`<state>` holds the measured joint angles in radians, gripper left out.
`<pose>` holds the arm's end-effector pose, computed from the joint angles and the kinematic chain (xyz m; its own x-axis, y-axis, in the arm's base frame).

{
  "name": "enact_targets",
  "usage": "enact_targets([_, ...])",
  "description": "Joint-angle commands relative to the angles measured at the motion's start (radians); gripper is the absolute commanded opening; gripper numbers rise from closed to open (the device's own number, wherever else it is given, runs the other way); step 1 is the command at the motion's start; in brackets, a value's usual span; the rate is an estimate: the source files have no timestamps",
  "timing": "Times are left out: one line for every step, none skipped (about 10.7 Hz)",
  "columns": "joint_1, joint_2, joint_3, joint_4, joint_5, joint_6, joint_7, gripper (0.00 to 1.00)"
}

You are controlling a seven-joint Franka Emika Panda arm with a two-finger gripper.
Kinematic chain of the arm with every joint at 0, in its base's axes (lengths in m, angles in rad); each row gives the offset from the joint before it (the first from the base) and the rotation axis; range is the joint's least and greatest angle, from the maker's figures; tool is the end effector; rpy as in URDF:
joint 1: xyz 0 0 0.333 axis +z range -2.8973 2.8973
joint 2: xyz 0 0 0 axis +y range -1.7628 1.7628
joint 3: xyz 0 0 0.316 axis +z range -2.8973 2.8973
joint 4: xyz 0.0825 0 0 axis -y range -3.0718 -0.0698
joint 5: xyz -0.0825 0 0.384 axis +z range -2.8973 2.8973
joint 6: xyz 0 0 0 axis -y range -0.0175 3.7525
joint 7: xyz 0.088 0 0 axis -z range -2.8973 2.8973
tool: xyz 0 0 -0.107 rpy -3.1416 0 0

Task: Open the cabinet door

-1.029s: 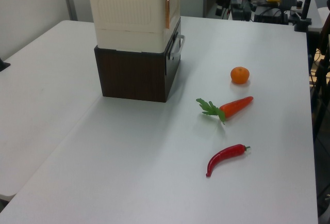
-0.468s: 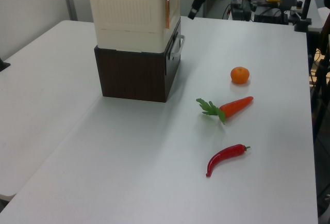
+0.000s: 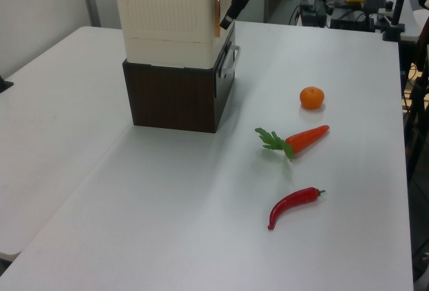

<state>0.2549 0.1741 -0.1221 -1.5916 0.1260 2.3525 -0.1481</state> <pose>0.6539 0.0960 0.5970 0.8085 0.1808 0.5601 0.2313 -0.9727 -0.0199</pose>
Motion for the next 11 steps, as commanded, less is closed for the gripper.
enact_targets([0.007,0.022,0.004,0.016,-0.043,0.06,0.005,0.52])
enact_targets([0.007,0.036,0.004,0.031,-0.045,0.083,0.004,0.45])
enact_targets([0.007,0.048,0.002,0.036,-0.046,0.088,0.004,0.41])
enact_targets([0.007,0.053,0.002,0.036,-0.052,0.09,0.004,0.35])
enact_targets([0.007,0.056,0.002,0.042,-0.054,0.09,0.004,0.34])
enact_targets([0.007,0.061,0.002,0.056,-0.055,0.09,0.004,0.27])
enact_targets([0.007,0.065,0.002,0.056,-0.055,0.09,0.004,0.14])
enact_targets([0.007,0.065,0.002,0.056,-0.055,0.09,0.002,0.05])
enact_targets([0.004,0.065,-0.001,0.058,-0.055,0.09,0.001,0.0])
enact_targets([0.004,0.064,-0.004,0.058,-0.055,0.09,-0.001,0.0])
enact_targets([0.004,0.061,-0.004,0.056,-0.054,0.09,-0.002,0.0])
